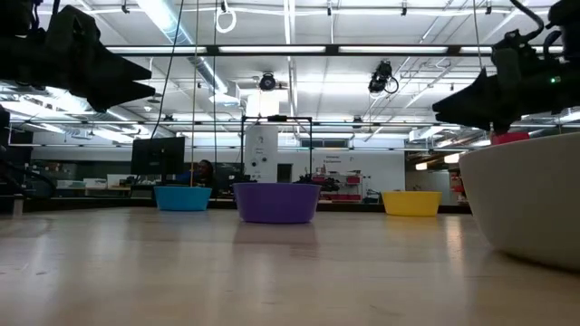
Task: Nest bowls inside each other
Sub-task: Stack the yellow bowl on the gray bowl
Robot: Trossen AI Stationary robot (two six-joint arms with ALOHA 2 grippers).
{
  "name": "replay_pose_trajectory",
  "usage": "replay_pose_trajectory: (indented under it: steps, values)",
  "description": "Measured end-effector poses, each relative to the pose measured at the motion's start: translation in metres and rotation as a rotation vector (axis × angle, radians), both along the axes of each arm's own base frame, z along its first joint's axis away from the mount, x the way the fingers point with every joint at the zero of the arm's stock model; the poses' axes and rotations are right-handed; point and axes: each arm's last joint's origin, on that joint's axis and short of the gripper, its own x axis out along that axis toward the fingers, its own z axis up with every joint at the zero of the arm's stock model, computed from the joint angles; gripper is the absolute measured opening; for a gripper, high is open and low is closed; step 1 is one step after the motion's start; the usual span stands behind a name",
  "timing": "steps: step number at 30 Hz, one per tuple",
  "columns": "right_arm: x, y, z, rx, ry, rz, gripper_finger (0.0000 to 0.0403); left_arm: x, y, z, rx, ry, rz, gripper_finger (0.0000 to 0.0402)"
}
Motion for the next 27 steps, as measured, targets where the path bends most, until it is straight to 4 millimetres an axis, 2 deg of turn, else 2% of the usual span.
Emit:
replay_pose_trajectory:
  steps: [7,10,14,20,24,27]
  values:
    - [0.023,-0.003,0.002,0.077,0.242,0.087,0.0032,0.000,0.000,0.000,0.072,0.029,0.003,0.0273]
    - [0.039,-0.005,0.004,0.054,0.349,0.099,0.0008,0.000,0.000,-0.001,0.092,0.046,0.003,0.0273]
    - [0.064,-0.010,0.006,0.036,0.505,0.112,0.0038,-0.001,0.001,-0.006,0.094,0.097,0.033,0.0273]
    - [0.096,-0.032,0.016,0.094,0.734,-0.043,0.0140,-0.001,0.001,-0.009,0.080,0.115,0.050,0.0273]
    - [0.106,-0.054,0.027,0.149,0.871,-0.125,0.0203,-0.001,0.001,-0.009,0.082,0.116,0.050,0.0273]
    - [0.106,-0.071,0.035,0.157,0.979,-0.163,0.0225,-0.001,0.001,-0.009,0.082,0.117,0.049,0.0273]
